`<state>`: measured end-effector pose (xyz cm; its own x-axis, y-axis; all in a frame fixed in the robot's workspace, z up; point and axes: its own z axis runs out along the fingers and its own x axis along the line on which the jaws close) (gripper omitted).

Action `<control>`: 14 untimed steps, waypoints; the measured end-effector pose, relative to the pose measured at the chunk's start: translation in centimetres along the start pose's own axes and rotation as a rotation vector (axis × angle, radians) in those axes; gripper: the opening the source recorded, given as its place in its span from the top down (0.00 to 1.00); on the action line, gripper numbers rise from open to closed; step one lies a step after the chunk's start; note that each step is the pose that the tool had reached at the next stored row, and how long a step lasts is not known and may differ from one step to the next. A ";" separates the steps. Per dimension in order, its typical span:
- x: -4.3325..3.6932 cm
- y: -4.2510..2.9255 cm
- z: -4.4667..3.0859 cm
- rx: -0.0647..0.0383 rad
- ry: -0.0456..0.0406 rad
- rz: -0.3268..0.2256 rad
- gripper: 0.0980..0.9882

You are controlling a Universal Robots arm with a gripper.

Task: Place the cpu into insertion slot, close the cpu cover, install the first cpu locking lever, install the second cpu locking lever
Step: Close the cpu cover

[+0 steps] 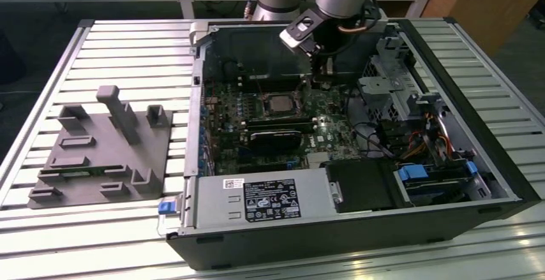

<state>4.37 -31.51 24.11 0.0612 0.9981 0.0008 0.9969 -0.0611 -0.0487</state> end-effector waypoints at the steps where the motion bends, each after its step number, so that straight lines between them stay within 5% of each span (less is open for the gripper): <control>1: -0.02 -0.39 0.02 -0.001 0.0017 0.000 0.99; 7: -0.16 -2.60 0.12 -0.011 0.0078 0.000 0.99; 14: -0.20 -3.36 0.19 -0.016 0.0090 0.000 0.99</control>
<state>1.00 -31.51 24.08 0.0611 0.9981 0.0098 0.9976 -0.0607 -0.0329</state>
